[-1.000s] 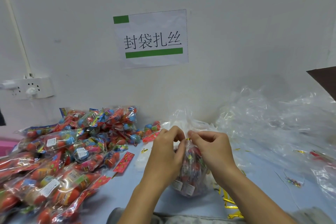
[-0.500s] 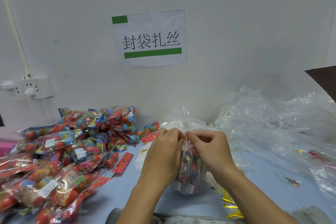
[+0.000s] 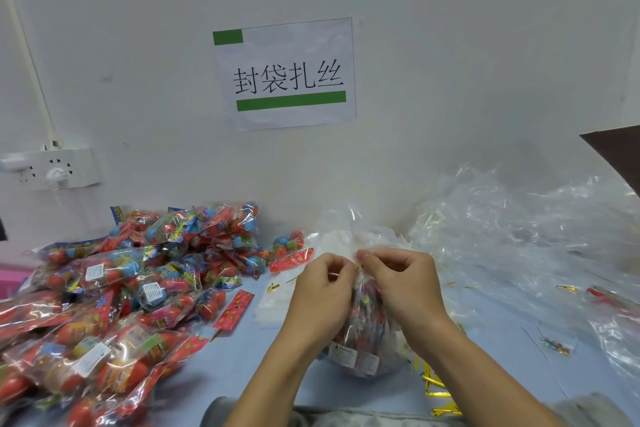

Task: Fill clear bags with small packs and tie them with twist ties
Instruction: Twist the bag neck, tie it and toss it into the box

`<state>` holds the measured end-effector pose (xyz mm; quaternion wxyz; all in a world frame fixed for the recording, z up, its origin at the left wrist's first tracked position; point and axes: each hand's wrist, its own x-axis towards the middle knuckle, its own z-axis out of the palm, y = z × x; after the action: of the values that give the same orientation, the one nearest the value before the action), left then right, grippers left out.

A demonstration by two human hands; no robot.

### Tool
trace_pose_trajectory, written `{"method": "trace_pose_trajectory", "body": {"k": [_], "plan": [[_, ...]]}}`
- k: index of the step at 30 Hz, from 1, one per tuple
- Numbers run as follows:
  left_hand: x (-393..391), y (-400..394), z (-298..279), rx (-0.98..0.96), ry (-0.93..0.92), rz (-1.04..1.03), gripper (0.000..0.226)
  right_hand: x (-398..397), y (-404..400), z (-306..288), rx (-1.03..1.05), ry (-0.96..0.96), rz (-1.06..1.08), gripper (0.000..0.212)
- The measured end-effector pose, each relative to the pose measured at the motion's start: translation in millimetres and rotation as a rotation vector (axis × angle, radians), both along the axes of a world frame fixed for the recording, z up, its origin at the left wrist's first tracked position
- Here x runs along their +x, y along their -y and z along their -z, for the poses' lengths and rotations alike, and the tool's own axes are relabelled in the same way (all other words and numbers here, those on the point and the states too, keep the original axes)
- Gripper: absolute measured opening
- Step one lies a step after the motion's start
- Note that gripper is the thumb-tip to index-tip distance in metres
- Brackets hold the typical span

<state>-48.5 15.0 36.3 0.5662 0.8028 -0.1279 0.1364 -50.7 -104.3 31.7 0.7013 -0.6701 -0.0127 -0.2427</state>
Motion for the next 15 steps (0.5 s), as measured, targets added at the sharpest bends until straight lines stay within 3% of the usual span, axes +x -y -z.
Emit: {"method": "trace_pose_trajectory", "body": {"k": [11,15], "plan": [[-2.2,0.6,0.0,0.128,0.300,-0.050,0.015,3.3,3.4,1.0,0.004,-0.073,0.038,0.015],[-5.2,3.2,1.1,0.264,0.416,-0.003,0.015,3.7,5.9,0.1,0.062,-0.098,0.051,0.019]]}}
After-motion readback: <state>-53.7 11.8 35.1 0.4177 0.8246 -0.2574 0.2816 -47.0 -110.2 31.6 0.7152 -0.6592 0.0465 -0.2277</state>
